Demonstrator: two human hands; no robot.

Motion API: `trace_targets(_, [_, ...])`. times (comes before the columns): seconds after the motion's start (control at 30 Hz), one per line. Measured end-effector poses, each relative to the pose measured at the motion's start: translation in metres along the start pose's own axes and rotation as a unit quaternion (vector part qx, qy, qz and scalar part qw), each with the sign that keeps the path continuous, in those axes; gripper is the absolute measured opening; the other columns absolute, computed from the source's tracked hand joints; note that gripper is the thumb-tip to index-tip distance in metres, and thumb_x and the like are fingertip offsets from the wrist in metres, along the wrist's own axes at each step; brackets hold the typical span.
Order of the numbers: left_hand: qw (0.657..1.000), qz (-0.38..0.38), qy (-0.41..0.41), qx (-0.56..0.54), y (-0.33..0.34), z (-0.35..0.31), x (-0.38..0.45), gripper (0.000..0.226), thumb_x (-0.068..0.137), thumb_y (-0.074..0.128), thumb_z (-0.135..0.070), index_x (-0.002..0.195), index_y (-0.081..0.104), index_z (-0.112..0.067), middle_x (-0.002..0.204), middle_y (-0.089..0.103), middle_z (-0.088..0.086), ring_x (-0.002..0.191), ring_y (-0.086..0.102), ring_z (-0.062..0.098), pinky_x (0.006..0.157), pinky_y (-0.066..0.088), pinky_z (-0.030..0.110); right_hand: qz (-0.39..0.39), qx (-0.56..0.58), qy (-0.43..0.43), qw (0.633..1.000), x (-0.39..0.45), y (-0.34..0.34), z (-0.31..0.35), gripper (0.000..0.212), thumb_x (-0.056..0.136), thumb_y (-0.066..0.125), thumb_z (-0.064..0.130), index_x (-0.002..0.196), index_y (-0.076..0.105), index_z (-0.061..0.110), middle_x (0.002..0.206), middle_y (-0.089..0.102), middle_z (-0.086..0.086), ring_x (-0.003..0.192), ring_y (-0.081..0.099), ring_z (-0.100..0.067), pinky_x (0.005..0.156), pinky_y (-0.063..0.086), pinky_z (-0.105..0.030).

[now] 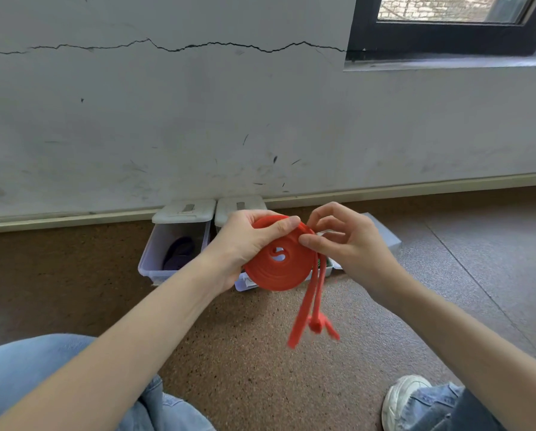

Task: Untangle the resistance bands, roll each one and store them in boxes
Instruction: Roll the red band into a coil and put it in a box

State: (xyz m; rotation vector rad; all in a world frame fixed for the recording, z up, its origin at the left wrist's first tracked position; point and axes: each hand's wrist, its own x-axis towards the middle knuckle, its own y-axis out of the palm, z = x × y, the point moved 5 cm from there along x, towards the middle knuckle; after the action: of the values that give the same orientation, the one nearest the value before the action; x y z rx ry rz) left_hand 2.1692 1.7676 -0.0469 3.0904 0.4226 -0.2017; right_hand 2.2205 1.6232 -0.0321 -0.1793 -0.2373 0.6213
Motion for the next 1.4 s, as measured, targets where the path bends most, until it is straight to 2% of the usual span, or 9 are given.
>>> trace_targets(0.07, [1.0, -0.009, 0.021, 0.006, 0.0, -0.002, -0.001, 0.036, 0.057, 0.074, -0.04, 0.081, 0.073, -0.014, 0.077, 0.073, 0.004, 0.072, 0.067, 0.012, 0.067, 0.053, 0.024, 0.001, 0.015, 0.006, 1.0, 0.0, 0.001, -0.001, 0.015, 0.074, 0.073, 0.015, 0.08, 0.059, 0.018, 0.071, 0.066, 0.004, 0.069, 0.067, -0.02, 0.062, 0.056, -0.026])
trace_targets(0.2, [0.996, -0.056, 0.063, -0.039, -0.012, -0.018, 0.002, 0.019, 0.059, 0.074, -0.031, 0.069, 0.071, -0.015, 0.063, 0.07, -0.002, 0.057, 0.063, 0.007, 0.055, 0.051, 0.018, -0.003, 0.077, 0.022, 0.997, 0.002, 0.0, 0.001, 0.026, 0.064, 0.072, 0.025, 0.083, 0.06, 0.011, 0.072, 0.071, -0.004, 0.066, 0.068, -0.017, 0.061, 0.053, -0.024])
trace_targets(0.5, [0.981, -0.117, 0.03, -0.15, -0.012, -0.008, 0.003, 0.009, 0.073, 0.073, -0.021, 0.071, 0.07, -0.013, 0.062, 0.07, -0.001, 0.054, 0.064, 0.008, 0.053, 0.051, 0.019, 0.002, 0.128, 0.049, 0.991, -0.002, 0.012, -0.004, 0.011, 0.086, 0.06, 0.004, 0.084, 0.051, 0.009, 0.074, 0.069, -0.014, 0.066, 0.066, -0.022, 0.069, 0.057, -0.035])
trace_targets(0.67, [0.999, -0.023, 0.038, -0.016, -0.008, -0.01, 0.003, 0.004, 0.072, 0.073, -0.025, 0.074, 0.073, -0.021, 0.07, 0.072, -0.004, 0.065, 0.066, 0.007, 0.061, 0.053, 0.02, -0.016, 0.014, 0.018, 1.0, 0.002, 0.002, 0.0, 0.01, 0.084, 0.065, 0.004, 0.084, 0.059, 0.012, 0.071, 0.071, -0.008, 0.064, 0.065, -0.016, 0.069, 0.054, -0.037])
trace_targets(0.73, [0.999, 0.002, 0.009, -0.035, 0.0, -0.003, -0.002, 0.015, 0.064, 0.073, -0.032, 0.073, 0.073, -0.02, 0.07, 0.072, -0.001, 0.064, 0.066, 0.01, 0.058, 0.053, 0.019, -0.014, -0.012, 0.002, 1.0, 0.003, 0.001, 0.002, 0.009, 0.084, 0.065, 0.007, 0.087, 0.063, 0.015, 0.07, 0.071, -0.005, 0.065, 0.064, -0.014, 0.069, 0.053, -0.038])
trace_targets(0.9, [0.993, -0.074, 0.064, -0.07, -0.008, -0.014, 0.001, 0.018, 0.064, 0.071, -0.032, 0.075, 0.071, -0.017, 0.066, 0.071, -0.004, 0.061, 0.065, 0.006, 0.057, 0.051, 0.017, 0.01, 0.078, 0.027, 0.997, 0.004, -0.001, 0.001, 0.021, 0.08, 0.068, 0.008, 0.098, 0.064, 0.018, 0.079, 0.072, -0.005, 0.07, 0.068, -0.014, 0.063, 0.053, -0.022])
trace_targets(1.07, [0.986, -0.114, 0.042, -0.119, -0.015, -0.015, 0.007, 0.008, 0.082, 0.066, -0.02, 0.076, 0.067, -0.014, 0.065, 0.068, -0.003, 0.056, 0.063, 0.007, 0.058, 0.053, 0.019, 0.024, 0.078, 0.051, 0.995, 0.003, 0.0, -0.008, 0.019, 0.08, 0.068, 0.01, 0.095, 0.056, 0.012, 0.075, 0.072, -0.008, 0.069, 0.069, -0.023, 0.067, 0.057, -0.033])
trace_targets(1.23, [0.996, 0.026, -0.032, -0.074, -0.011, -0.011, 0.0, 0.025, 0.065, 0.072, -0.03, 0.086, 0.071, -0.015, 0.076, 0.073, 0.0, 0.065, 0.068, 0.009, 0.057, 0.054, 0.019, 0.024, 0.074, 0.036, 0.996, 0.002, -0.002, -0.006, 0.018, 0.076, 0.071, 0.01, 0.092, 0.063, 0.015, 0.074, 0.072, -0.005, 0.069, 0.069, -0.02, 0.068, 0.057, -0.032])
trace_targets(1.4, [0.991, -0.055, -0.037, -0.12, -0.016, -0.012, 0.001, 0.011, 0.067, 0.073, -0.024, 0.07, 0.071, -0.014, 0.063, 0.071, 0.0, 0.053, 0.065, 0.009, 0.05, 0.052, 0.019, 0.011, 0.041, 0.014, 0.999, 0.001, 0.002, -0.002, 0.021, 0.077, 0.071, 0.012, 0.098, 0.066, 0.014, 0.082, 0.073, -0.01, 0.074, 0.07, -0.026, 0.077, 0.058, -0.043])
